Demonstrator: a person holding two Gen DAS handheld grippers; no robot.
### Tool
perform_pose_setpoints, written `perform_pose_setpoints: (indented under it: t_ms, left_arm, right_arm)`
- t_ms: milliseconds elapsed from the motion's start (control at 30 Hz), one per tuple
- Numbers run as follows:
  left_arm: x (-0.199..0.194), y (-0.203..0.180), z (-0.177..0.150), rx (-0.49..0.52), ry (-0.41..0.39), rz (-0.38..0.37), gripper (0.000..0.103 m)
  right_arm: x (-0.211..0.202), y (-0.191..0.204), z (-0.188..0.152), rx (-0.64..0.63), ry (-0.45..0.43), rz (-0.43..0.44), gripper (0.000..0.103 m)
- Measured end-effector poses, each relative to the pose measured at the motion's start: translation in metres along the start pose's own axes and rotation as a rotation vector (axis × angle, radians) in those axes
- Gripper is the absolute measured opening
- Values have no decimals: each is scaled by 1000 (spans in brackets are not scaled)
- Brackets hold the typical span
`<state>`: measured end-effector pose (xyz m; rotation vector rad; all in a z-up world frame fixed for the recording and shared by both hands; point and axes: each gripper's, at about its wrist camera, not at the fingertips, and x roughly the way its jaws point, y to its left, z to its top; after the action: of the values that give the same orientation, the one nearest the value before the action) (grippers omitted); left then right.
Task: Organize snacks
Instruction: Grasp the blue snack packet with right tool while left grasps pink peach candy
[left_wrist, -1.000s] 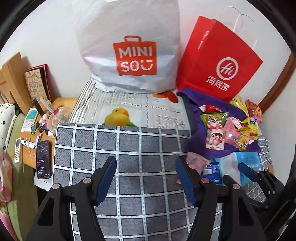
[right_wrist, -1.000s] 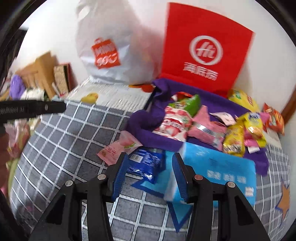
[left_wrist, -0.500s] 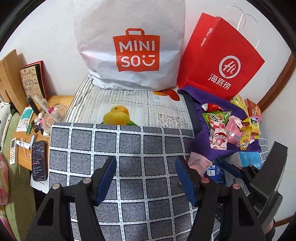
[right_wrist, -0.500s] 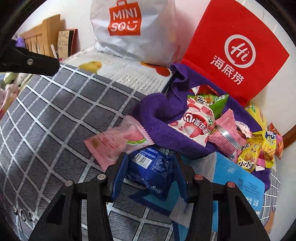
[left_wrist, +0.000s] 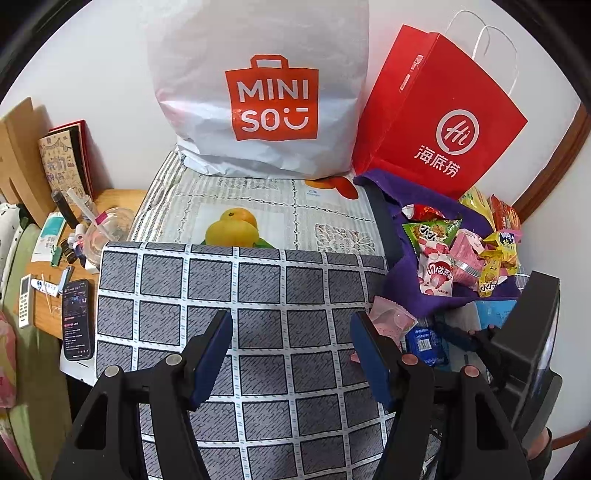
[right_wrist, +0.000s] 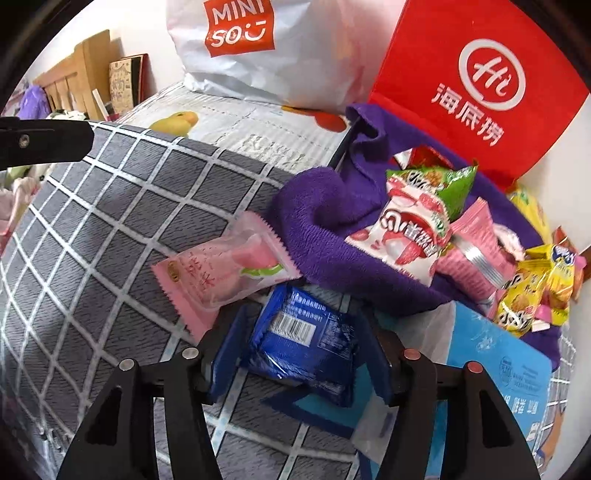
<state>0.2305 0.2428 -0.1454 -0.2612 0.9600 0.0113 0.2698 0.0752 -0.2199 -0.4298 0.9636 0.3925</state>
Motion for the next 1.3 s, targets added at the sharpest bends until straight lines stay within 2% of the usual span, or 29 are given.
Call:
perform_pose_setpoints:
  t_ms: [200, 433, 500, 567, 633, 733, 933, 1033, 1300]
  left_arm:
    - [-7, 1, -3, -7, -6, 5, 64]
    - [-13, -3, -8, 0, -9, 4, 64]
    - [-13, -5, -10, 2, -6, 1, 64]
    - [-13, -6, -12, 8, -3, 1, 64]
    - [-11, -9, -14, 12, 2, -1, 64]
    - [-6, -12, -15, 10, 14, -6, 64]
    - [8, -27, -19, 34, 37, -33, 64]
    - [16, -39, -20, 61, 52, -41, 64]
    - [48, -79, -24, 152, 93, -22, 64]
  right_arm:
    - [-12, 8, -13, -6, 39, 123, 51]
    - [-28, 18, -37, 21, 57, 196, 51]
    - [-32, 21, -46, 17, 50, 179, 53]
    - [-33, 21, -52, 23, 33, 147, 59]
    - [-29, 20, -58, 61, 46, 140, 60]
    - [-28, 15, -63, 114, 8, 150, 61]
    - [-35, 12, -75, 128, -24, 152, 45]
    - [-45, 3, -86, 158, -33, 179, 44]
    - [-78, -22, -113, 183, -86, 171, 44]
